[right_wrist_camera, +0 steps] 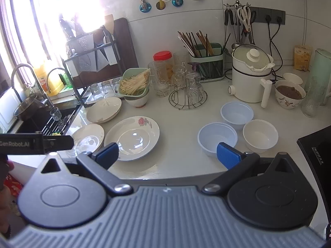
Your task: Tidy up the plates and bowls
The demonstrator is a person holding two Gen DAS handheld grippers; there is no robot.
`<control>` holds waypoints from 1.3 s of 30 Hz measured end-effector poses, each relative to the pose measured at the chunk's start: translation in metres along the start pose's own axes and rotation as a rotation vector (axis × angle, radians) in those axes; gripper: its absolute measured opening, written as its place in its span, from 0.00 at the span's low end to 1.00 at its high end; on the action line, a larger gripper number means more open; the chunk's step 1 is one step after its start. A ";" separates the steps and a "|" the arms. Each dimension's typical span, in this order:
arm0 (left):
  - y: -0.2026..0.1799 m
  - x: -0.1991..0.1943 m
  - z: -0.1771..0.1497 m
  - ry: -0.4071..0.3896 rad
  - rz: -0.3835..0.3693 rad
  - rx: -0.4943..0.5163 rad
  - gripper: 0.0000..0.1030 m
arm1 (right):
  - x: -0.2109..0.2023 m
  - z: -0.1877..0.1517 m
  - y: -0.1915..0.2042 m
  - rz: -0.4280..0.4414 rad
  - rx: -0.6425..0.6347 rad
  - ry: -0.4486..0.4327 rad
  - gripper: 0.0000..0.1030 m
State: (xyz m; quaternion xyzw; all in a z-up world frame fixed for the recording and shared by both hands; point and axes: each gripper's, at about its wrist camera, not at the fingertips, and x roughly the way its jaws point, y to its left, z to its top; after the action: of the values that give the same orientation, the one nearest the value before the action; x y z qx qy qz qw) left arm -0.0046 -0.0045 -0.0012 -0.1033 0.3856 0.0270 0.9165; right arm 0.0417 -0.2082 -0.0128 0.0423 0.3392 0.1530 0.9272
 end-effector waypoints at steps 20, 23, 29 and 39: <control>0.003 0.005 -0.003 0.012 -0.001 0.016 0.96 | 0.002 -0.004 0.006 0.007 0.002 0.010 1.00; 0.003 0.011 -0.006 0.024 0.001 0.020 0.96 | 0.004 -0.005 0.003 0.014 0.003 0.018 1.00; -0.008 0.017 -0.008 0.037 -0.010 -0.007 0.96 | 0.005 -0.005 -0.015 -0.002 0.058 0.013 1.00; -0.027 0.021 -0.010 0.041 0.064 -0.037 0.96 | 0.008 -0.002 -0.031 0.058 0.067 0.009 1.00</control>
State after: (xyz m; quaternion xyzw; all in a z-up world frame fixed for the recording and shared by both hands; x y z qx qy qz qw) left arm 0.0070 -0.0335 -0.0182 -0.1084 0.4067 0.0611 0.9050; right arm 0.0547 -0.2353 -0.0248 0.0827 0.3472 0.1687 0.9188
